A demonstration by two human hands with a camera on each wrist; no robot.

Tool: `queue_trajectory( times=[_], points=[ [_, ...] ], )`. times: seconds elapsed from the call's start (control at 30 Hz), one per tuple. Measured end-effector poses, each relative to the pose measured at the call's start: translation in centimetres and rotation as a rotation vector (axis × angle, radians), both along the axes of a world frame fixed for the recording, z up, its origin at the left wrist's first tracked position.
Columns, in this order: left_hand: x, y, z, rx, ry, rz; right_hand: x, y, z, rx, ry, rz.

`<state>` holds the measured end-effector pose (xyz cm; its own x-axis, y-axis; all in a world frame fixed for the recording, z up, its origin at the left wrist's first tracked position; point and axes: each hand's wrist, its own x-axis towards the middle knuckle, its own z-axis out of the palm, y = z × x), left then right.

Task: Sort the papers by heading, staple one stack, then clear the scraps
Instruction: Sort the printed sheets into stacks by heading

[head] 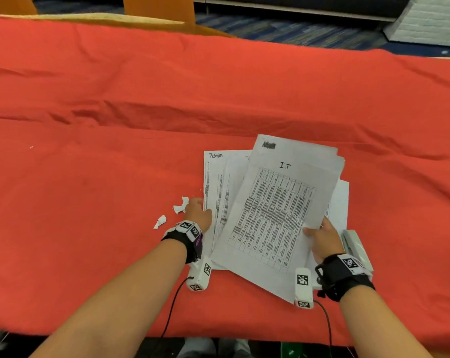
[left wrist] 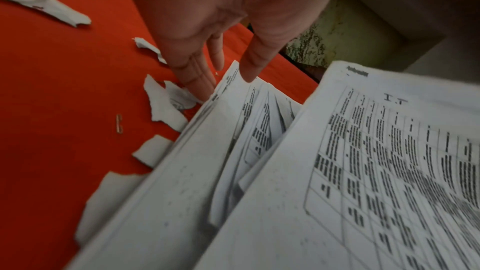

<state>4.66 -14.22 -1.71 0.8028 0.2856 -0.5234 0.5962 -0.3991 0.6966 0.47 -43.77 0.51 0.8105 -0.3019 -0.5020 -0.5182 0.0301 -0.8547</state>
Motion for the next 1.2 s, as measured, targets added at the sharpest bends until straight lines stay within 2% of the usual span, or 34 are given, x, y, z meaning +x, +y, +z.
queue_trajectory(
  times=[0.07, 0.13, 0.3, 0.4, 0.63, 0.87, 1.07, 1.13, 1.2],
  points=[
    [0.6, 0.1, 0.0, -0.051, 0.044, 0.048, -0.1, -0.1, 0.0, 0.025, 0.005, -0.005],
    [1.0, 0.1, 0.1, -0.022, 0.04, 0.072, -0.1, -0.1, -0.1, 0.036, 0.022, -0.002],
    [1.8, -0.3, 0.2, 0.141, -0.042, -0.117, 0.0, 0.2, -0.6, 0.014, 0.046, 0.017],
    [2.0, -0.5, 1.0, 0.219, -0.164, -0.124, 0.3, 0.3, -0.6, 0.021, 0.049, 0.014],
    [2.2, 1.7, 5.5, 0.333, -0.337, -0.046, 0.8, 0.7, -0.8, 0.022, 0.068, 0.038],
    [2.9, 7.9, 11.0, 0.36, -0.561, 0.2, 0.8, 1.0, 0.3, -0.004, 0.084, 0.05],
    [2.9, 11.5, 13.8, 0.209, -0.753, 0.442, 1.3, 1.3, 1.1, -0.059, 0.095, 0.099],
    [2.8, 11.2, 13.2, 0.133, -0.724, 0.44, 1.6, 1.7, 1.5, -0.03, 0.099, 0.094],
    [2.5, 9.9, 11.6, 0.102, -0.621, 0.382, 1.7, 2.2, 2.1, 0.021, 0.094, 0.089]
  ],
)
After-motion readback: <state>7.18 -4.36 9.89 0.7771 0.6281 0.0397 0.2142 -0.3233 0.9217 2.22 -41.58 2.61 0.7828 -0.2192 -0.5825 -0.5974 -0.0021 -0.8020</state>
